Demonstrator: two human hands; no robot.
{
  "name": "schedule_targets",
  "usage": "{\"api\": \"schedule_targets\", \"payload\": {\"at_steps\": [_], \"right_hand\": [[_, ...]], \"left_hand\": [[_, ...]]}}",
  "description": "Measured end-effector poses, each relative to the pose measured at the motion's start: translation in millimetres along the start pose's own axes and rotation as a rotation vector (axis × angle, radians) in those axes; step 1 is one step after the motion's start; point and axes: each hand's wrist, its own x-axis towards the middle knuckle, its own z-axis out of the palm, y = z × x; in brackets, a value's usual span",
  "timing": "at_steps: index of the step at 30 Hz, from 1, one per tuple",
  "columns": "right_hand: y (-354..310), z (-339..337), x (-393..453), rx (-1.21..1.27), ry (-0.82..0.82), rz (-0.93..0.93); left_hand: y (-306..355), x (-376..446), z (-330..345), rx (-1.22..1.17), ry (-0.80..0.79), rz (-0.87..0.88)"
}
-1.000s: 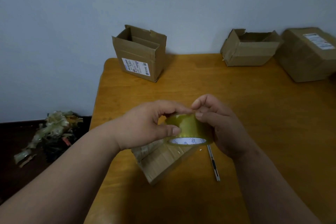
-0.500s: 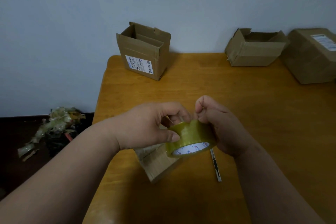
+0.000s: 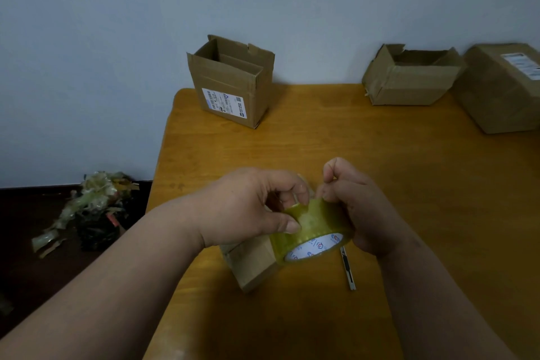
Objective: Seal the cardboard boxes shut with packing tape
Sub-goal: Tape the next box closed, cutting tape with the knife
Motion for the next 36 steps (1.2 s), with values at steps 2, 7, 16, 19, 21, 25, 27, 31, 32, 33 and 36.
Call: {"api": "schedule_targets", "payload": {"at_steps": [2,7,16,19,21,25,27,31,32,33,36], "right_hand": [[2,0,-1,0.001,0.008,0.007],[2,-1,-2,-0.046,0.040,0.023],[1,-6,-6,-0.060,0.025,0.044],[0,-8,-8,-0.028,0.010,0.066],[0,-9,-9,-0.065,0.015,0.067],[2,-11,-9,-0.134,0.026,0.067],[3,-14,-9,-0.120,0.030,0.085],[6,-22,-10,-0.091,0.065,0.119],[7,-24,-10,-0.078,0.071,0.129],[8,-25,-10,-0.060,0.075,0.138],[14,-30,-10,-0.016,0.092,0.162]], "left_hand": [[1,0,1,0.004,0.000,-0.012],[4,-3,7,0.077,0.013,-0.035],[5,-4,9,0.048,0.006,-0.010],[6,-2,11,0.110,0.037,0.021],[9,1,12,0.180,0.087,0.069],[24,13,15,0.475,0.082,0.111],[30,20,18,0.648,0.012,0.058],[40,28,22,0.883,-0.081,0.099],[42,28,23,0.919,-0.112,0.111],[44,29,24,0.958,-0.135,0.124],[47,33,31,1.067,-0.155,0.151]]}}
